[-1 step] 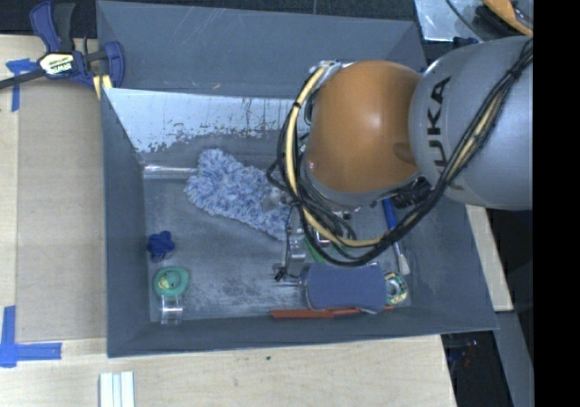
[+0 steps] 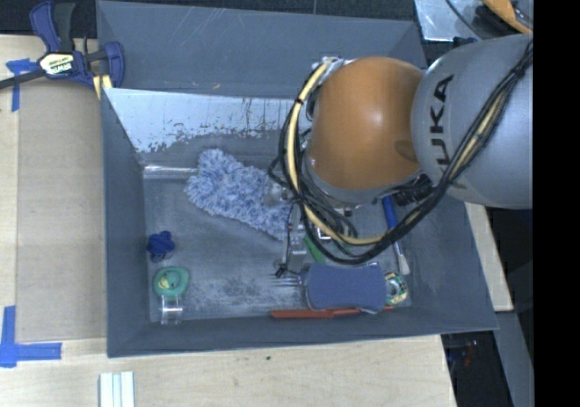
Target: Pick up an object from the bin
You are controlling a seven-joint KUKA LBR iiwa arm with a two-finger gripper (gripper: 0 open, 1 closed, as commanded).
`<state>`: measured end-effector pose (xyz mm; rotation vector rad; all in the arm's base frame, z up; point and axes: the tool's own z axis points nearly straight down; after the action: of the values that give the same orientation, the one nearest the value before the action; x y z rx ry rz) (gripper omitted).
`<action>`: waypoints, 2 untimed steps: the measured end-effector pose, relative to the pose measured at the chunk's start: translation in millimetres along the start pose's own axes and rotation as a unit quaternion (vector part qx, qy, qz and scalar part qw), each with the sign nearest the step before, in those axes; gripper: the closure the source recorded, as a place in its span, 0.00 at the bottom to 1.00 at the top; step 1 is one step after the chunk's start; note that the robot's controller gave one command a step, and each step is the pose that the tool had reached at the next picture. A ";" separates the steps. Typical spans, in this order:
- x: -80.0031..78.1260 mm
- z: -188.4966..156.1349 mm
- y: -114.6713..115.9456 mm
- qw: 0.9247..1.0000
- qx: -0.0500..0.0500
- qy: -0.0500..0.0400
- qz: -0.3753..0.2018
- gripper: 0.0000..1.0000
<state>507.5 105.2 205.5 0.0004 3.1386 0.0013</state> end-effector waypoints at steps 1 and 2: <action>-117.3 136.0 -25.5 1.000 0.000 -0.003 -0.007 0.00; -113.9 68.1 -7.0 1.000 -0.002 -0.007 -0.004 0.00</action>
Offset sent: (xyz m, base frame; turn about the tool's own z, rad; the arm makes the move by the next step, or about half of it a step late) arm 0.1128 -0.0070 -0.0690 -0.0073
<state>621.7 98.1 137.7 -0.0116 3.1254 0.0072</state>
